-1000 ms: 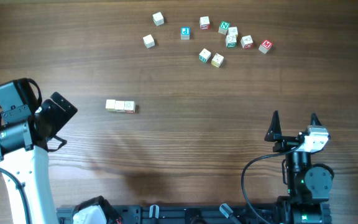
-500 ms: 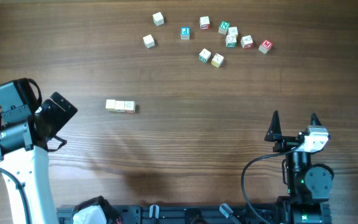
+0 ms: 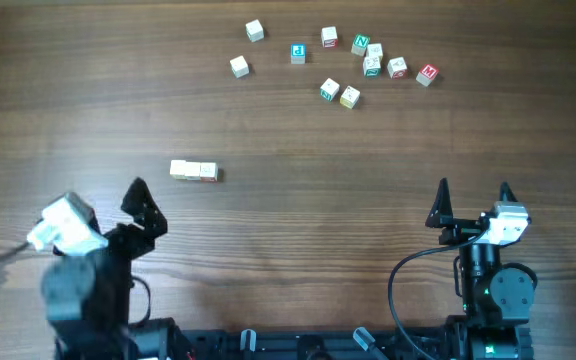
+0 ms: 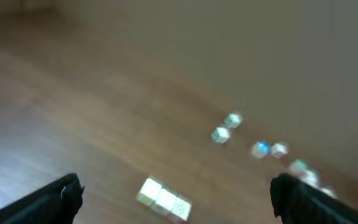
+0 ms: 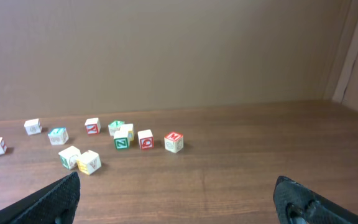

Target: Form a horizontal line

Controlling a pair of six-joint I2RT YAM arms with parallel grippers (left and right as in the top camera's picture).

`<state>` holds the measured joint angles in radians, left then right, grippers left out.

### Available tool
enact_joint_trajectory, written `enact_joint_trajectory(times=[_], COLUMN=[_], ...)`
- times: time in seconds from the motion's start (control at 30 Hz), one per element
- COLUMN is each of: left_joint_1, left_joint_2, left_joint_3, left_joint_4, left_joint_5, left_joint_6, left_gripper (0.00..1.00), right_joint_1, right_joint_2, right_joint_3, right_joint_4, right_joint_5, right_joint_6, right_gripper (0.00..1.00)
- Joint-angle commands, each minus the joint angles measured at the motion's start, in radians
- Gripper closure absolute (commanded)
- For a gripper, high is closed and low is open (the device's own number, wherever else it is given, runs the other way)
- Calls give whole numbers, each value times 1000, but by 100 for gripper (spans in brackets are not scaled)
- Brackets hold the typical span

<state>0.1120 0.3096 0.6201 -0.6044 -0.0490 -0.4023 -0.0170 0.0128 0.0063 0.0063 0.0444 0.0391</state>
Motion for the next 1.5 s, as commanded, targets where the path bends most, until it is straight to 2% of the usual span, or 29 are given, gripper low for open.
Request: enact_joint_trajectory(times=[0.0, 0.07, 0.17, 0.37, 0.43, 0.63, 0.73, 0.87, 0.97, 1.47], left_joint_1=[-5, -5, -17, -19, -29, -52, -124, -225, -234, -235], left_joint_2=[-207, -291, -307, -307, -307, -307, -307, -307, -307, -307], left_joint_3=[-230, -355, -452, -538, -568, -615, -615, -615, -615, -614], left_joint_4=[180, 304, 431, 614, 678, 653, 646, 547, 531, 526], left_joint_5=[79, 113, 103, -55, -53, -53, -53, -53, 21, 67], left_joint_6=[5, 4, 5, 6, 82, 158, 239, 243, 294, 283], left_gripper=[0, 0, 0, 0, 0, 0, 0, 0, 0, 0], right_joint_1=[-3, -3, -3, -3, -3, -3, -3, -3, -3, -3], right_joint_2=[-8, -8, -8, -8, -8, -8, -8, -8, -8, -8], right_joint_3=[-1, -1, -1, -1, -1, -1, -1, -1, -1, -1], right_joint_4=[3, 3, 3, 3, 3, 3, 3, 3, 3, 3], right_joint_5=[-13, -13, -13, -13, -13, -13, -13, -13, -13, -13], right_joint_6=[-10, -10, -10, -10, -10, -10, -10, -10, -10, -10], right_gripper=[0, 0, 0, 0, 0, 0, 0, 0, 0, 0])
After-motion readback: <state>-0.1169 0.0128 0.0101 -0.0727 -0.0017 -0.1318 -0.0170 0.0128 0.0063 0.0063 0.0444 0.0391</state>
